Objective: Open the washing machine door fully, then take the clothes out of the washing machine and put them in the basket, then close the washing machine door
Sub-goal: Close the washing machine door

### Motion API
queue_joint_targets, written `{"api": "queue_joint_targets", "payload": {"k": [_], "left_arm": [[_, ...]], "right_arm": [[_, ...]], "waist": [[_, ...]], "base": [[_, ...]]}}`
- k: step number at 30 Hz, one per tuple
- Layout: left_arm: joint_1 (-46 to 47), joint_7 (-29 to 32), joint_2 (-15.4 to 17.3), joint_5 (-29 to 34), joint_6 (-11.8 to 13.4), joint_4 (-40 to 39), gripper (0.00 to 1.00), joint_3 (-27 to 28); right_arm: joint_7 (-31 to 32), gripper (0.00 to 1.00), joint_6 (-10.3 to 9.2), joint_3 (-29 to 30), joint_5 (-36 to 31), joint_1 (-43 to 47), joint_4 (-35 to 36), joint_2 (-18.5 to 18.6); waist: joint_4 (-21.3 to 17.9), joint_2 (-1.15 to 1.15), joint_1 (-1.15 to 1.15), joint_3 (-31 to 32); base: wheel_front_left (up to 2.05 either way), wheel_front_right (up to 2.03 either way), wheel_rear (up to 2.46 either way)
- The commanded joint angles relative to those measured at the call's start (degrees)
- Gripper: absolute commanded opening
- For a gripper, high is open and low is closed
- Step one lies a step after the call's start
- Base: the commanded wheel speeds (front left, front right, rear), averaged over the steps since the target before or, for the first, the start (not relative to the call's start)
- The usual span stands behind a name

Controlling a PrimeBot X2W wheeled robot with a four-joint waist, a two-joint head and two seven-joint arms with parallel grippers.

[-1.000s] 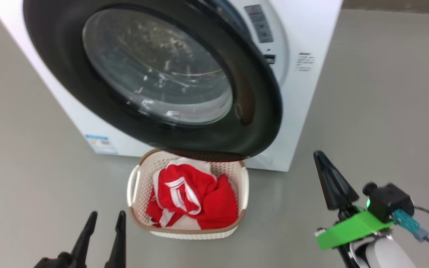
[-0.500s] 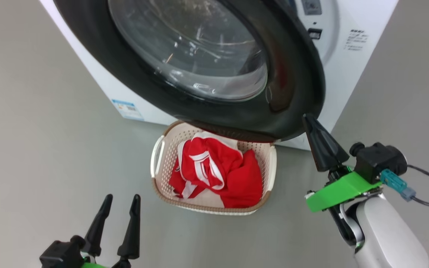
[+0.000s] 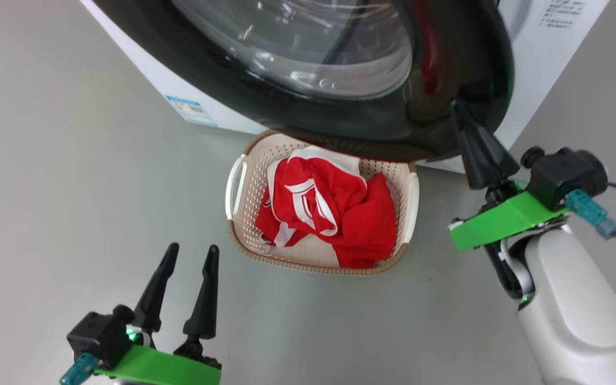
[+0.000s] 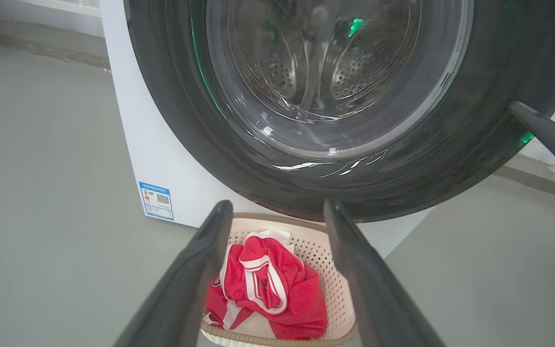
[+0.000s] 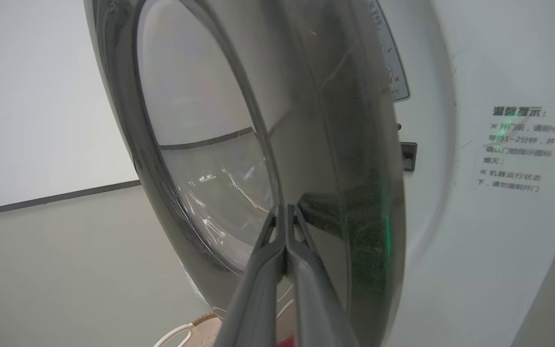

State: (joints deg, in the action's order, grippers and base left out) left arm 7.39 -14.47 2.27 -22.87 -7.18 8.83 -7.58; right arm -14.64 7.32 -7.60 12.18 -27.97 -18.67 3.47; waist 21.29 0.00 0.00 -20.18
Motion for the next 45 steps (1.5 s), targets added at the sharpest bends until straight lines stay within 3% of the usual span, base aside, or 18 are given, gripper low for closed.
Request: {"api": "queue_joint_targets", "payload": {"k": [1, 19, 32, 35, 37, 38, 45], "left_arm": [[1.53, -0.52, 0.65, -0.42, -0.31, -1.34, 1.00, 1.60], [6.00, -0.52, 0.62, -2.88, -0.31, -1.98, 1.00, -1.51], [5.92, -0.52, 0.61, -2.18, -0.31, -1.09, 1.00, -0.90], [5.38, -0.52, 0.61, -1.56, -0.31, -0.60, 1.00, -0.46], [4.94, -0.52, 0.65, -1.16, -0.31, -0.26, 1.00, -0.09], [4.70, -0.52, 0.75, -1.00, -0.31, -0.12, 1.00, 0.11], [2.87, -0.52, 2.21, -0.05, -0.31, 0.55, 1.00, 1.32]], "right_arm": [[-0.36, 0.00, 0.17, -0.15, -1.04, -2.05, 1.18, -0.59], [-0.36, 0.00, 0.17, 6.52, -2.08, -13.80, 1.01, -0.41], [-0.36, 0.00, 0.17, 4.30, -1.26, -10.79, 1.30, -0.57], [-0.36, 0.24, 0.17, 3.05, -0.35, -8.25, 1.23, -0.57], [-0.36, 0.62, 0.17, 1.93, 0.26, -6.45, 1.30, -0.58], [-0.36, 1.00, 0.17, 1.36, 0.55, -5.56, 1.39, -0.58], [-0.36, 1.00, 0.17, -0.54, 2.97, 0.76, 2.52, -0.58]], "waist": [[0.69, 0.00, 0.00, -1.87], [2.85, 0.00, 0.00, -8.59], [1.35, 0.00, 0.00, -6.64], [0.60, 0.00, 0.00, -5.08], [0.02, 0.00, 0.00, -3.99], [-0.29, 0.00, 0.00, -3.43], [-2.76, 0.00, 0.00, 0.51]], "base": [[0.00, 0.00, 0.00], [0.00, 0.00, 0.00], [0.00, 0.00, 0.00], [0.00, 0.00, 0.00], [0.00, 0.00, 0.00], [0.00, 0.00, 0.00], [0.00, 0.00, 0.00]]}}
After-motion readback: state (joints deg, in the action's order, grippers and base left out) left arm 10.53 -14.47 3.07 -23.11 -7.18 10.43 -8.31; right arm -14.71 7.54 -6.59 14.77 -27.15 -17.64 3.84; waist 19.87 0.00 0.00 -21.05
